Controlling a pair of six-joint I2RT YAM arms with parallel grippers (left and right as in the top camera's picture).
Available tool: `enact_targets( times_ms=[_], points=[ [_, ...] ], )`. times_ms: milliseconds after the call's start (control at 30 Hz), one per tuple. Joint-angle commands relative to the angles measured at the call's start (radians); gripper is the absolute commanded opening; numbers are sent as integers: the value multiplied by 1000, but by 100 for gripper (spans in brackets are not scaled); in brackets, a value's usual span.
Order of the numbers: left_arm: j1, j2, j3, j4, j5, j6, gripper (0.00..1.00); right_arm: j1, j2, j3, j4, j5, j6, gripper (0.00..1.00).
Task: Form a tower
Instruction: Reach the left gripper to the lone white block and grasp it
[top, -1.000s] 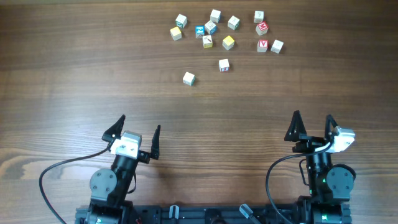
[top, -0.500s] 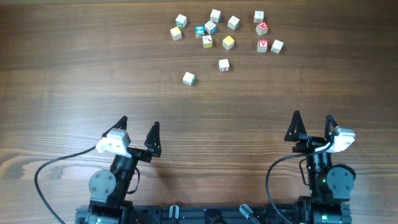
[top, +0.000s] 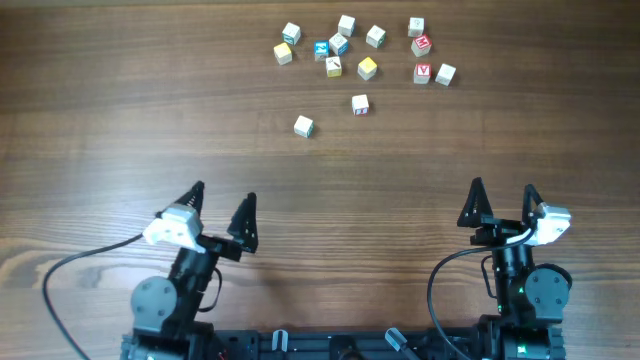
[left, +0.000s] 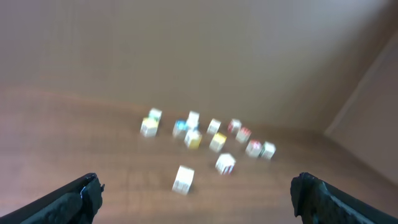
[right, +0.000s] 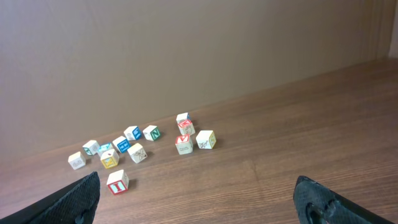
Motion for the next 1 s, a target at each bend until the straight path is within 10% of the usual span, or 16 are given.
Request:
enact_targets(
  times_ms=[0,533,733,967],
  points=[
    [-7,128,172,-9,18,0,100,-5,0,-1,2,-13,-18,100],
    [-16,1379,1383,-469,143,161,100,-5,0,-1,2,-13,-18,100],
    [-125,1582,1430,-625,113,394,100,-5,0,-1,2,-13,-18,100],
    [-150,1722,1427,-694,62,396,100,-5,0,-1,2,-13,-18,100]
  ],
)
